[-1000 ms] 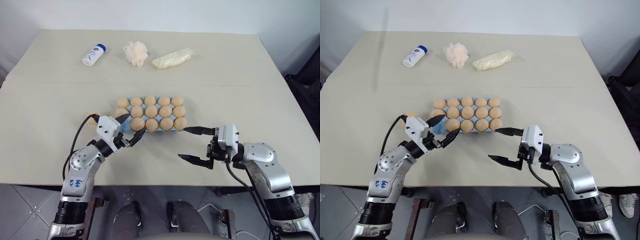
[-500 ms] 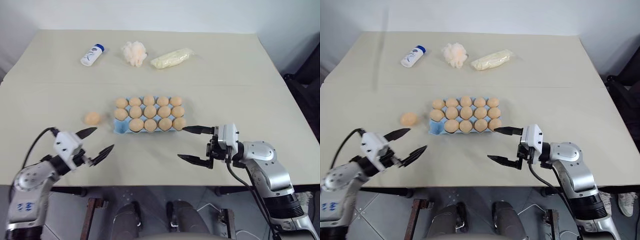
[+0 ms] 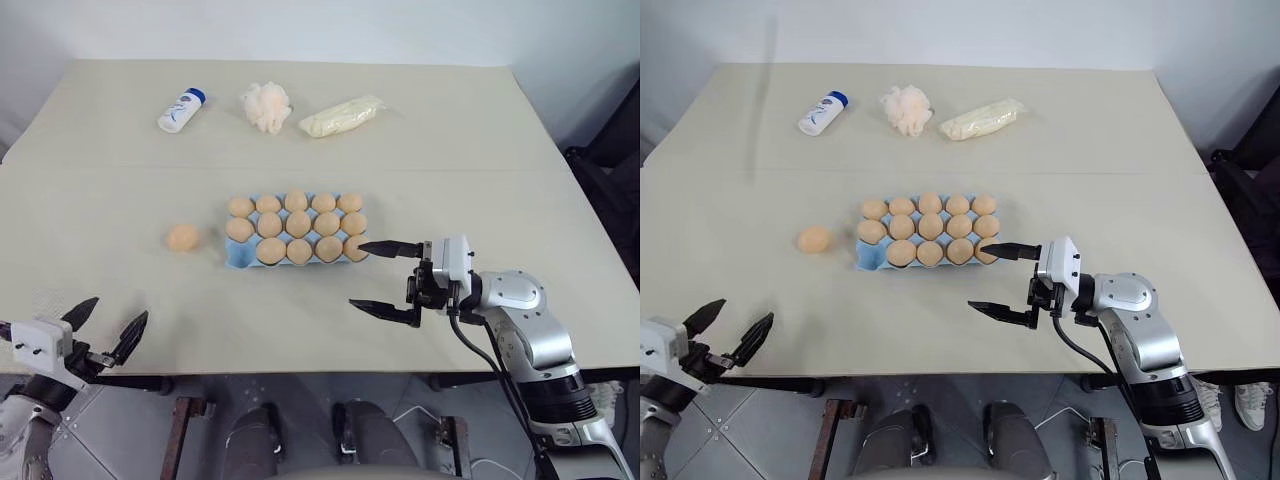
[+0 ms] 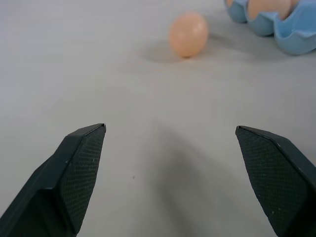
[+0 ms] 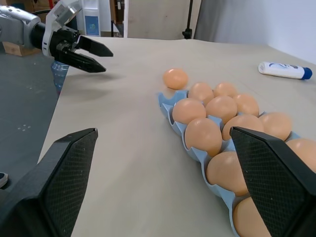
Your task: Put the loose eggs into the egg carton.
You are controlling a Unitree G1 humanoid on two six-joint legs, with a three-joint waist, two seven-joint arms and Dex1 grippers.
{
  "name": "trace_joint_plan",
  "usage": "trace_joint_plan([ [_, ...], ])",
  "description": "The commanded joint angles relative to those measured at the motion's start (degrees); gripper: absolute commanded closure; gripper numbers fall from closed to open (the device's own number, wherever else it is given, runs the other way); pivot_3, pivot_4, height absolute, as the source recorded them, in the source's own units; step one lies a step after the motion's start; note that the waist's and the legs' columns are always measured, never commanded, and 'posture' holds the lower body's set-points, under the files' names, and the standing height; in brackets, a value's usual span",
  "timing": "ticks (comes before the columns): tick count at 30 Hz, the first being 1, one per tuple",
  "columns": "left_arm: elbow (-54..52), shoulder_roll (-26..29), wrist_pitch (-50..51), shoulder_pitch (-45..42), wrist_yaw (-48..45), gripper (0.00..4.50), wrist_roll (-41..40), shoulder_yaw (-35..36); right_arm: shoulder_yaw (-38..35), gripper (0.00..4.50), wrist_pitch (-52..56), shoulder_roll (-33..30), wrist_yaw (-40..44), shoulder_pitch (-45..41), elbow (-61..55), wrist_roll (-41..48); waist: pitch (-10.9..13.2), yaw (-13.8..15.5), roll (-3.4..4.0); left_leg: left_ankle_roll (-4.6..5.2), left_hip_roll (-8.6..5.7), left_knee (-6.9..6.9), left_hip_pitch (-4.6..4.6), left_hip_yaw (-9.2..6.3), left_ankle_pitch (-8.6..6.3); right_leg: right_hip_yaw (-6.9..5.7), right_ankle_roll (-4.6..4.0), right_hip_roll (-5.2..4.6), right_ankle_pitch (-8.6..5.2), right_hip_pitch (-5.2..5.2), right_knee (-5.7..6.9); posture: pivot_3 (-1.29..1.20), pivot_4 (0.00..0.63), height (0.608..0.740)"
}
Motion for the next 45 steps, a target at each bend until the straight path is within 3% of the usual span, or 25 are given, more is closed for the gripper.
trace_joint_plan([
  [1, -0.41, 0.21, 1.24, -7.55, 5.18, 0.01, 1.69, -2.93, -0.64, 0.00, -0.33, -0.21, 0.70, -1.36, -0.04, 0.95, 0.00, 0.47, 0.00, 0.02, -0.03, 0.01, 0.00, -0.06, 0.02, -0.04, 0.01, -0.01, 0.01, 0.02, 0.00, 0.00, 0.150, 0.740],
  [5, 1.50, 1.48, 5.16, -16.26, 7.06, 0.01, 2.48, -7.00, -0.40, 0.00, -0.22, -0.14, 0.62, -1.40, -0.15, 0.74, -0.02, 0.54, -0.04, 0.04, -0.08, 0.05, -0.01, -0.18, 0.09, -0.11, 0.02, -0.03, 0.13, 0.10, 0.02, 0.00, 0.150, 0.740],
  [12, 15.81, 2.06, 5.23, -32.29, 9.99, 0.01, 7.69, -14.10, 0.04, 0.00, 0.22, 0.22, -0.46, -0.72, -1.18, 0.42, -0.02, 0.21, -0.03, 0.04, 0.00, 0.01, -0.02, -0.16, 0.41, -0.09, 0.05, 0.17, 0.11, 0.03, 0.06, 0.00, 0.150, 0.740],
  [19, 25.87, 2.46, 3.70, -40.06, 9.51, 0.01, 10.25, -17.83, 0.65, 0.00, -0.25, 1.76, -2.44, -0.56, -0.98, -0.44, -0.02, 0.21, -0.03, -0.09, -0.02, 0.06, -0.03, -0.11, 0.49, -0.05, 0.12, 0.19, 0.08, 0.00, 0.12, 0.00, 0.150, 0.740],
  [20, 26.63, 2.56, 3.86, -40.49, 9.36, 0.01, 10.10, -17.80, 0.73, 0.00, -0.25, 2.00, -2.70, -0.52, -1.05, -0.54, -0.02, 0.18, -0.04, -0.09, -0.02, 0.07, -0.03, -0.11, 0.49, -0.04, 0.12, 0.19, 0.08, -0.01, 0.14, 0.00, 0.150, 0.740],
  [23, 26.75, 3.19, 4.10, -40.00, 8.31, 0.61, 9.51, -17.36, 0.87, 0.00, -0.30, 2.49, -3.24, -0.14, -1.42, -0.79, -0.02, 0.24, -0.04, -0.13, -0.02, 0.07, -0.02, -0.11, 0.51, -0.04, 0.12, 0.19, 0.08, -0.02, 0.17, 0.00, 0.150, 0.740],
  [27, 24.03, 3.23, 2.26, -37.65, 6.33, 1.83, 7.72, -15.84, 0.92, 0.00, -0.52, 2.85, -3.68, 0.31, -1.47, -1.06, -0.02, 0.31, -0.03, -0.14, -0.02, 0.06, -0.02, -0.11, 0.52, -0.05, 0.13, 0.18, 0.08, -0.02, 0.17, 0.00, 0.150, 0.740],
  [33, 12.74, 3.70, -0.86, -31.84, -3.81, 1.83, -0.78, -13.42, 0.49, 0.00, -0.61, 2.79, -3.92, 0.96, -1.58, -1.13, -0.02, 0.48, -0.04, -0.17, 0.00, 0.05, -0.03, -0.10, 0.51, -0.06, 0.12, 0.17, 0.07, -0.01, 0.17, 0.00, 0.150, 0.740],
  [39, 7.13, 5.81, 3.60, -31.30, -9.06, 1.83, -0.37, -19.58, 0.96, 0.00, -0.95, 3.19, -4.21, 0.80, -1.17, -1.63, -0.02, 0.88, -0.03, -0.38, -0.04, 0.06, 0.00, -0.10, 0.37, -0.04, 0.12, 0.14, 0.08, 0.01, 0.19, 0.00, 0.150, 0.740],
  [45, 9.98, 5.09, 3.45, -34.03, -10.70, 1.83, 1.56, -24.33, 0.73, 0.00, -1.28, 3.55, -4.99, 0.62, -1.19, -1.76, -0.02, 1.49, -0.03, -0.35, -0.06, 0.05, -0.01, -0.10, 0.38, -0.03, 0.12, 0.14, 0.08, 0.00, 0.16, 0.00, 0.150, 0.740],
])
